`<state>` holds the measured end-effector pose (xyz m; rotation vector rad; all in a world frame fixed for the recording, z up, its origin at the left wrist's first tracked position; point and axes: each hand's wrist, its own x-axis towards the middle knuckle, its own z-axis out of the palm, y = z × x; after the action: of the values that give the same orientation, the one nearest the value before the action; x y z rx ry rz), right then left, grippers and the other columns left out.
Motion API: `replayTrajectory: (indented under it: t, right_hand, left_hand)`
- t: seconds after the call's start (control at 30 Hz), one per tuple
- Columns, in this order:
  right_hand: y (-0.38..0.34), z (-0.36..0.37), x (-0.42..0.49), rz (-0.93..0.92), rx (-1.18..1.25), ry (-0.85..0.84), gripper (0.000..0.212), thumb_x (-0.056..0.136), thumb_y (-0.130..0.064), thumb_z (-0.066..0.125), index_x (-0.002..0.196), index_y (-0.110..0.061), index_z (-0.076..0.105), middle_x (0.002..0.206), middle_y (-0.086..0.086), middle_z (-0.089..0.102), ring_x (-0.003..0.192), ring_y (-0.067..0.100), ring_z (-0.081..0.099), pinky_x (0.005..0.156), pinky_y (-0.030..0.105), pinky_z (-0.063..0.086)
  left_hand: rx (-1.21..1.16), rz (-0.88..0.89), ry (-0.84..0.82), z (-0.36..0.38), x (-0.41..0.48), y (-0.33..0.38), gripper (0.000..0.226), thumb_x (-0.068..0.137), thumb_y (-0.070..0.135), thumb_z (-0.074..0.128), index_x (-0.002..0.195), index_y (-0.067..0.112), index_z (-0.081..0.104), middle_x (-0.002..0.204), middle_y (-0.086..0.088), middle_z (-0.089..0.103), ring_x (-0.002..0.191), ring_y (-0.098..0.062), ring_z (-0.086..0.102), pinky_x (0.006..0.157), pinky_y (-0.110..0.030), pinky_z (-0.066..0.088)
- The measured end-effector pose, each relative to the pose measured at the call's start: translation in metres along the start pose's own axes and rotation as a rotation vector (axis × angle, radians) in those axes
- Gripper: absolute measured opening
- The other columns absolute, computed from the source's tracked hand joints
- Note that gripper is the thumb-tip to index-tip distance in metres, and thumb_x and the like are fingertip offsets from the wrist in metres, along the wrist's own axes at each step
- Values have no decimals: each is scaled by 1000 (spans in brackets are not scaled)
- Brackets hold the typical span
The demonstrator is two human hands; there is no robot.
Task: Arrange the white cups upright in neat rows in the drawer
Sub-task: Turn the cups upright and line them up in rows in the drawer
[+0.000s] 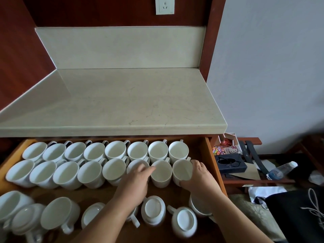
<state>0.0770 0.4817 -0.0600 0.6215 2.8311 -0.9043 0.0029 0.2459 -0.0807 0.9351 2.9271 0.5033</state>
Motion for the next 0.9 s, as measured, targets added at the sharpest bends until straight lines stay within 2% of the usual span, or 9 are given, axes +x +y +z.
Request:
replayTrajectory:
  t: [0.13, 0.23, 0.3, 0.4, 0.5, 0.6, 0.73, 0.83, 0.9]
  right_hand:
    - [2, 1, 0, -13, 5, 4, 87, 75, -61, 77, 140, -18, 39, 130, 1, 50, 115, 22, 56, 91, 36, 50]
    - [4, 1, -2, -29, 13, 7, 90, 75, -65, 76, 142, -18, 38, 131, 1, 50, 116, 22, 55, 94, 36, 49]
    - [4, 2, -2, -29, 13, 5, 90, 75, -65, 76, 142, -19, 38, 132, 1, 49, 117, 22, 55, 95, 36, 49]
    - [3, 0, -1, -14, 15, 0, 88, 75, -66, 76, 141, -22, 38, 132, 0, 49, 116, 21, 56, 92, 36, 50]
    - [3, 0, 0, -13, 7, -19, 92, 75, -67, 75, 144, -21, 35, 134, 1, 48, 119, 23, 55, 93, 37, 50]
    - [1, -9, -2, -34, -25, -19, 94, 79, -63, 73, 151, -21, 29, 140, 3, 44, 127, 25, 50, 98, 36, 46]
    - [-22, -32, -3, -187, -114, 165, 63, 91, -48, 65, 145, -24, 45, 138, 0, 47, 128, 22, 48, 100, 33, 43]
    - [-51, -31, -2, -293, -86, 122, 43, 93, -40, 62, 133, -25, 59, 130, -3, 54, 118, 19, 55, 90, 34, 50]
    - [-68, -25, -5, -323, -96, 52, 42, 91, -39, 62, 130, -26, 60, 128, -4, 56, 111, 19, 59, 84, 36, 52]
  left_hand:
    - [46, 46, 93, 0, 1, 7, 50, 76, 29, 76, 125, 30, 64, 113, 5, 48, 101, -20, 54, 78, -35, 53]
    - [115, 129, 120, 5, 4, 12, 34, 73, 49, 80, 101, 30, 72, 116, 3, 51, 108, -22, 50, 84, -39, 51]
    - [142, 149, 141, 9, 5, 14, 24, 72, 46, 83, 86, 29, 73, 115, 4, 55, 107, -22, 51, 84, -39, 51]
    - [148, 157, 155, 12, 8, 16, 20, 72, 38, 86, 77, 26, 70, 112, 3, 57, 103, -23, 54, 82, -38, 50]
    - [139, 169, 156, 12, 8, 17, 20, 77, 36, 82, 78, 24, 66, 112, 2, 56, 102, -24, 52, 85, -39, 51]
    - [117, 156, 137, 6, 6, 18, 21, 80, 39, 78, 92, 24, 69, 117, 3, 53, 108, -21, 50, 91, -39, 51]
    - [62, 45, 147, -19, -1, 5, 35, 84, 29, 72, 119, 27, 69, 119, 6, 53, 113, -18, 52, 97, -36, 49]
    - [77, -46, 97, -34, -8, -10, 36, 87, 27, 71, 123, 25, 67, 124, 2, 56, 115, -21, 54, 100, -34, 47]
    - [107, -52, 43, -41, -9, -12, 30, 92, 31, 68, 122, 24, 66, 126, 0, 57, 116, -21, 55, 97, -31, 46]
